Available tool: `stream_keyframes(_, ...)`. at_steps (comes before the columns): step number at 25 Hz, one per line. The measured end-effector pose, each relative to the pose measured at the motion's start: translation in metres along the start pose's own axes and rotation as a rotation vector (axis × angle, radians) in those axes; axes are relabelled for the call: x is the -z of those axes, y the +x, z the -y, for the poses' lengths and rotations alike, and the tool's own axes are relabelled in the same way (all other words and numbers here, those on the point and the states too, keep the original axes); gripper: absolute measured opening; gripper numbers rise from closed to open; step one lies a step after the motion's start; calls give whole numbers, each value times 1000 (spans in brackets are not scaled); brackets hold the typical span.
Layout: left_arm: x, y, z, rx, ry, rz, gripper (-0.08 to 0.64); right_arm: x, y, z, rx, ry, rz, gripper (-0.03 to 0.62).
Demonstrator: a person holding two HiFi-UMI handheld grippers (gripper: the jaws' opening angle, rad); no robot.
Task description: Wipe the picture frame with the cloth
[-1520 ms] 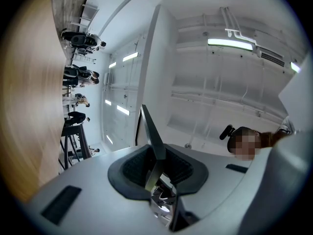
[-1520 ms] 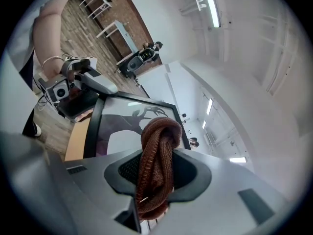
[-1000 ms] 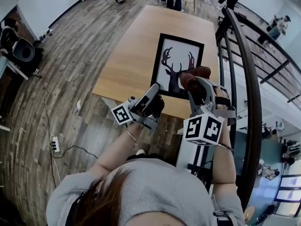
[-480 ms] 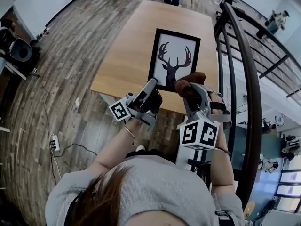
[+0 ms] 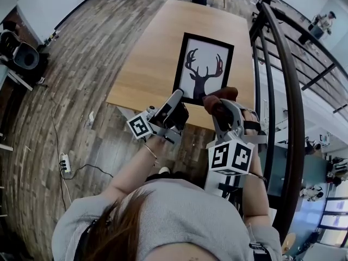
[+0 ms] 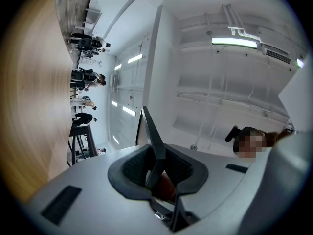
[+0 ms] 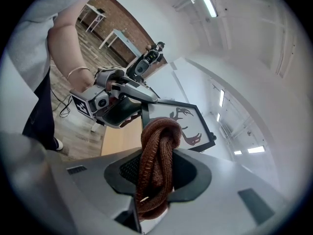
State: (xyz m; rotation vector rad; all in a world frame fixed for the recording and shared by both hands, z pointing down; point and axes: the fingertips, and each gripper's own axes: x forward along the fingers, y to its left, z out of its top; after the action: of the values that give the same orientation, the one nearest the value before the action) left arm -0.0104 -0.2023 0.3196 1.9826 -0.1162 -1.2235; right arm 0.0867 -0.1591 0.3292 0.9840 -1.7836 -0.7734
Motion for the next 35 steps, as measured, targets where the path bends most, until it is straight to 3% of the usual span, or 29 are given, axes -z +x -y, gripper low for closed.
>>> stream_keyframes(9,-2,-10,-14,-58,-6,31,72,10,-6,-16,-9,101,17,133)
stream_keyframes(17,16,-39,-39,-133,-59,27,72,18,-19,12,127,378,126,133)
stream_keyframes(22,32,-71,-69,-216,-118,39,72,22,-23,41,223,475,242,133)
stream_keyframes(27,46,-120,-89,-307,-159,49,72,34,-24,34,282,646,262,133)
stream_keyframes(35,59,-165,-131,-421,-223,72,72,52,10,22,241,727,227,133)
